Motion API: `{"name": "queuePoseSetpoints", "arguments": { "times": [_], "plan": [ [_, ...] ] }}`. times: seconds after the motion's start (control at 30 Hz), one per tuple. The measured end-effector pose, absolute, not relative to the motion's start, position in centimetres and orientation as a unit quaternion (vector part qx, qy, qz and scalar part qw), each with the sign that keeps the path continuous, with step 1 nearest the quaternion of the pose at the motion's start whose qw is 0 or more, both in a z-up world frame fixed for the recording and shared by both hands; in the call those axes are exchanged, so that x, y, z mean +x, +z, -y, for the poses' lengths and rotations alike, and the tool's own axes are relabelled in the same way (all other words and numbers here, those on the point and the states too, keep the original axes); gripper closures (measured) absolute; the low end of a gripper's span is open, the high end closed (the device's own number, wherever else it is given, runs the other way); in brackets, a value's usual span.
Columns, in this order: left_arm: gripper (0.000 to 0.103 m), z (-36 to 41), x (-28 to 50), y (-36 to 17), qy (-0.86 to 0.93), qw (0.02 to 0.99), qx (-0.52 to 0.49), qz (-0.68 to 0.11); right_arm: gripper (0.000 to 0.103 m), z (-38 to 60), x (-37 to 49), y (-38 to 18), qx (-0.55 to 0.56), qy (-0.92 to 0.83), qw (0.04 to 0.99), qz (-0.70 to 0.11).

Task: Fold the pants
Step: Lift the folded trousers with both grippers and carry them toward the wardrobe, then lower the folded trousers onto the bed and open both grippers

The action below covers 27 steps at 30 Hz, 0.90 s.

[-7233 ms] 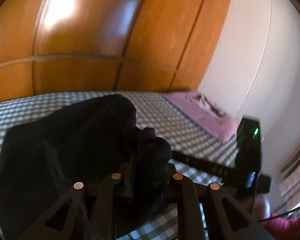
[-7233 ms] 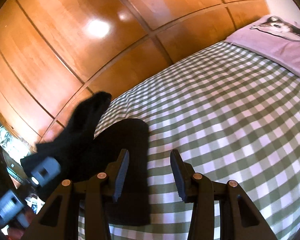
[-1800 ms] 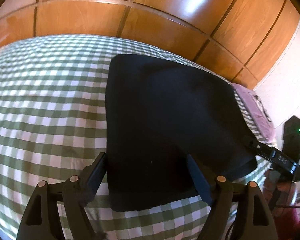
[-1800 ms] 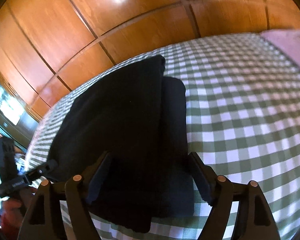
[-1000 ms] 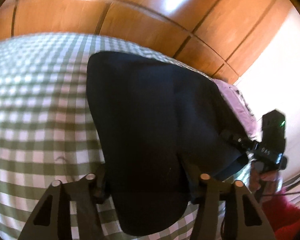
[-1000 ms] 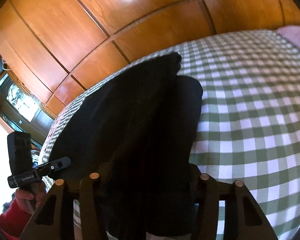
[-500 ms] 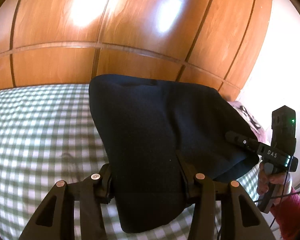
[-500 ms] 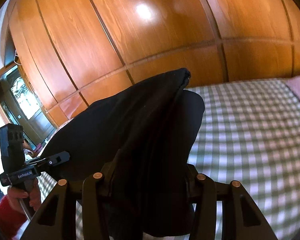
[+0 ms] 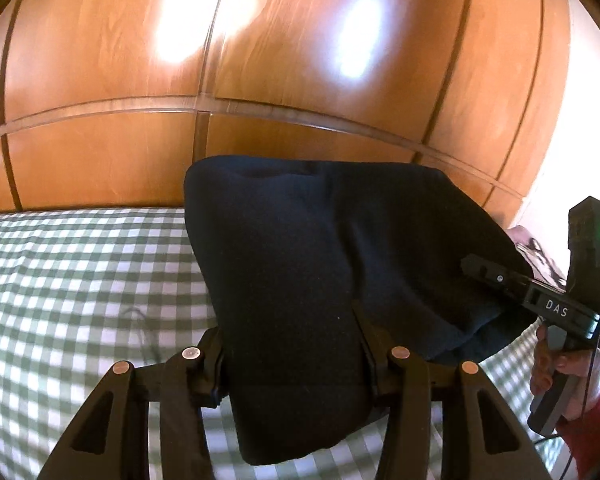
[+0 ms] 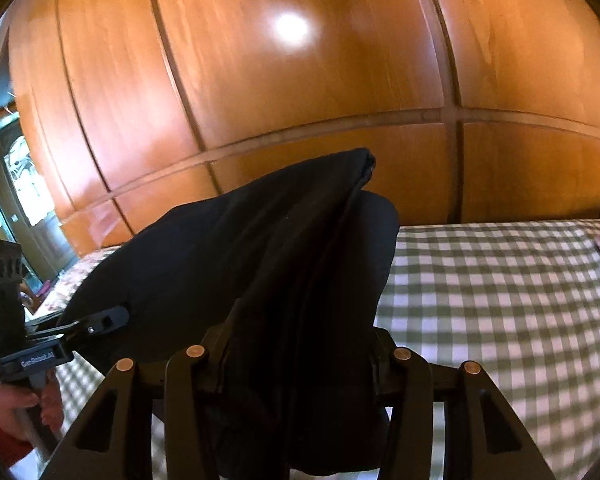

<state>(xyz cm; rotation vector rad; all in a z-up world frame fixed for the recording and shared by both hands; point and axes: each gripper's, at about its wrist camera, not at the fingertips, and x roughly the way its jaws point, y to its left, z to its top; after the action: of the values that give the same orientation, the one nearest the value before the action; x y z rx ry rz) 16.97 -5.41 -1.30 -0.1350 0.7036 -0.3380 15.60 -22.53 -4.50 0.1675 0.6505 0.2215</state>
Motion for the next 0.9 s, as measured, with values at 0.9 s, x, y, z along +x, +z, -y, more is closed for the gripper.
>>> {"name": "queuePoseSetpoints", "arguments": {
  "times": [0.9],
  "plan": [
    [0.016, 5.9, 20.3, -6.1, -0.093, 0.935, -0.054, -0.339, 0.026, 23.5, 20.4, -8.9, 0.039, -0.001, 0.941, -0.337]
  ]
}}
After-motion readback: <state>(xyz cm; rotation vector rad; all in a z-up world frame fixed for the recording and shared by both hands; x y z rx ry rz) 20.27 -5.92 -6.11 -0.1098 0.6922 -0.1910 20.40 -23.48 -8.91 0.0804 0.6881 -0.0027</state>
